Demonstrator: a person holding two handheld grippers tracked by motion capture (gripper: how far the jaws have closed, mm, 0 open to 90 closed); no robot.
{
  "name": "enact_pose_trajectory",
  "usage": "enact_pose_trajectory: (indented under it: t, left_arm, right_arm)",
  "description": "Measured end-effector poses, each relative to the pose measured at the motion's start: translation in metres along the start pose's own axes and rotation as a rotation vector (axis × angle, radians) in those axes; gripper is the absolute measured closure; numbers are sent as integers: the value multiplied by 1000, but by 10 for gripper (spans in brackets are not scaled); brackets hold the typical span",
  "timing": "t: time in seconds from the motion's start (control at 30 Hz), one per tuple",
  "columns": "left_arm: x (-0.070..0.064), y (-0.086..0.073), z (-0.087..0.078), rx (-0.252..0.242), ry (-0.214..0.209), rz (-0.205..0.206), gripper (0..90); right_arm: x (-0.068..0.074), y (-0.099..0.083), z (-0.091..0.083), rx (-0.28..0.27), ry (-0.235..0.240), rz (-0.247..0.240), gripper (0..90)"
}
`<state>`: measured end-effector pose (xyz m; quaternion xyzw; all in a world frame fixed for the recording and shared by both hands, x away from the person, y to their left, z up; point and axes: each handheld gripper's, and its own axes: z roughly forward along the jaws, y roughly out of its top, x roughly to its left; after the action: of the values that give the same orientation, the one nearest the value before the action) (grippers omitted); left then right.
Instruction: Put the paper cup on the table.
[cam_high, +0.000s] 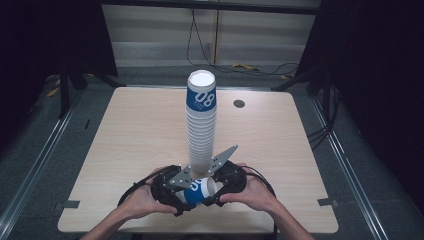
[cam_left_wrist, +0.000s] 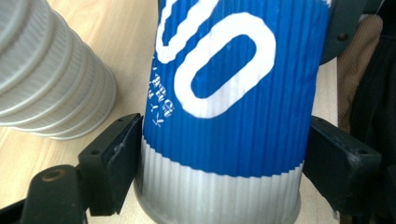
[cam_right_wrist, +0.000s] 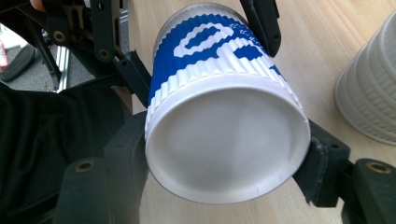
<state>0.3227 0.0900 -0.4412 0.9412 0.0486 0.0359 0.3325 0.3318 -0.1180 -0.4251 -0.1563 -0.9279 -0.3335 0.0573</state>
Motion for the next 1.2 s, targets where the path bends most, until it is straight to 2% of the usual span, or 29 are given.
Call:
enact_pose_trajectory:
  t: [0.1,0.13,0.2,0.4,0.5,0.63,0.8,0.97,1.07,1.2]
  left_arm:
    - [1,-2,-4,-40,0,-13,180]
    - [2,-3,-6,-55,-2,-17,180]
    - [3,-4,-9,-65,-3,-30,181]
    - [6,-6,-15,-171,-4,-51,192]
    - [9,-7,-19,-212,-8,-76,192]
    - [14,-13,-25,-306,-2,-117,191]
    - [17,-18,-29,-393,-17,-171,191]
    - [20,-22,-31,-432,-31,-214,185]
    - [22,-24,-33,-451,-31,-224,185]
    - [23,-26,-32,-468,-26,-236,185]
  right_arm:
    - [1,-2,0,8,-26,-4,298]
    - [0,-3,0,9,-22,-2,297]
    - [0,-5,-1,8,-31,13,297]
    - [-4,-8,-6,-25,-40,14,296]
    - [-6,-10,-7,-36,-41,23,296]
    - [-7,-14,-9,-50,-47,39,295]
    - [-10,-19,-13,-113,-50,61,295]
    - [-14,-24,-17,-190,-34,73,293]
    - [-14,-27,-16,-211,-45,71,292]
    - [-13,-30,-15,-262,-31,80,292]
